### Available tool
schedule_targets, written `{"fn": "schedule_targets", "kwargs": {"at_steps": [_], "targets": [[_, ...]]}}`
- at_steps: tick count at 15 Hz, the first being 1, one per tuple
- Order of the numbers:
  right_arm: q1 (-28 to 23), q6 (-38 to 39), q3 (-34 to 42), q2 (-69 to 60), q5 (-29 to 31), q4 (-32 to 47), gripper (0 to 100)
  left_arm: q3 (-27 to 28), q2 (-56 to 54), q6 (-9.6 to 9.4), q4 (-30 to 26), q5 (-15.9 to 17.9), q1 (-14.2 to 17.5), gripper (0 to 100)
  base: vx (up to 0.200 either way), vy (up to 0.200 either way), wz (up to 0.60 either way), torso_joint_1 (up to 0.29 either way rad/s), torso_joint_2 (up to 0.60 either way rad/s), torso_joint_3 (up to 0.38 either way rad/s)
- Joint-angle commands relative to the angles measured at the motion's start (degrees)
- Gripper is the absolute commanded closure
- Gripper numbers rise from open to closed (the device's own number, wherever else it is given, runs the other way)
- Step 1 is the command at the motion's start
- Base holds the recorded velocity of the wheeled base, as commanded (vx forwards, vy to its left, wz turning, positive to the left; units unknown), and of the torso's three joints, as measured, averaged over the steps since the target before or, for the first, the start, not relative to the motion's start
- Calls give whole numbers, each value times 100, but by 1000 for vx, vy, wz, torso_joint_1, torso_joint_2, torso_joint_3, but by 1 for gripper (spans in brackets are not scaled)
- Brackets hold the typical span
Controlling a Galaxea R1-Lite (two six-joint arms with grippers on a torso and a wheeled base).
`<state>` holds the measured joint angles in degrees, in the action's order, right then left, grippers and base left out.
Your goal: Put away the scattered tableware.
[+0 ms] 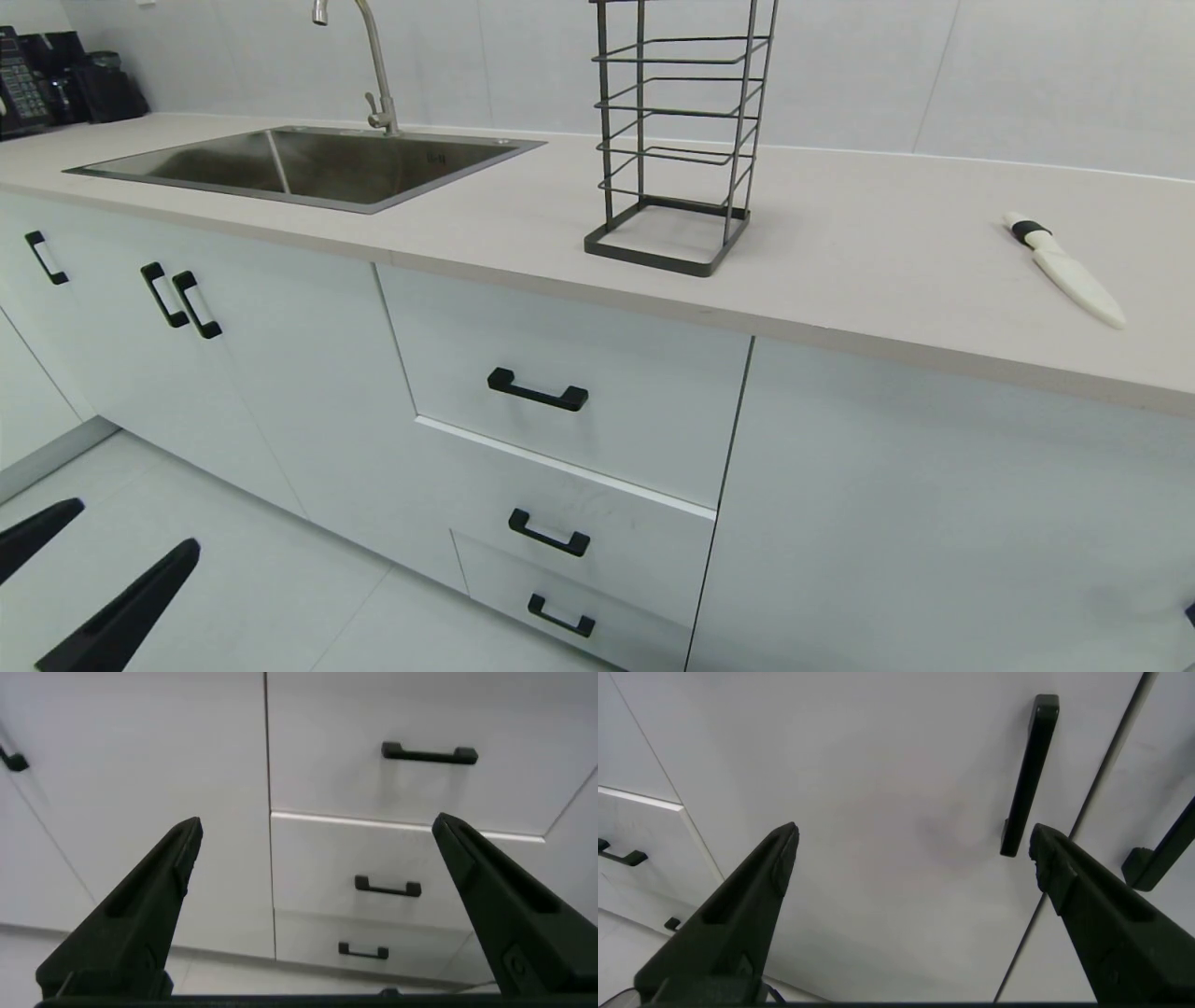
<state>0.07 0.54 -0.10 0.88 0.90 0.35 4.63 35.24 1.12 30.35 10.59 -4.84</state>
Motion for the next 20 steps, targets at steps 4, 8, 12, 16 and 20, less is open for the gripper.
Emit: {"fn": "schedule_targets", "kwargs": {"at_steps": [4, 8, 12, 16, 20], "targets": [[1, -1, 1, 9, -2, 0, 0, 178, -2584, -7, -2192, -5, 282, 0, 0, 0, 0, 0, 0, 0], [1, -1, 1, 0, -2, 0, 0, -340, -3524, -51, -3009, 22, 484, 0, 0, 0, 0, 0, 0, 0], [1, -1, 1, 0, -2, 0, 0, -463, -3524, -174, -2886, -664, 493, 0, 0, 0, 0, 0, 0, 0], [-7, -1, 1, 0, 6, 9, 0, -463, -3524, -191, -3027, -998, 484, 0, 0, 0, 0, 0, 0, 0], [1, -1, 1, 0, 6, 0, 0, -463, -3524, -182, -3027, -998, 484, 0, 0, 0, -450, 2, 1, 2]]}}
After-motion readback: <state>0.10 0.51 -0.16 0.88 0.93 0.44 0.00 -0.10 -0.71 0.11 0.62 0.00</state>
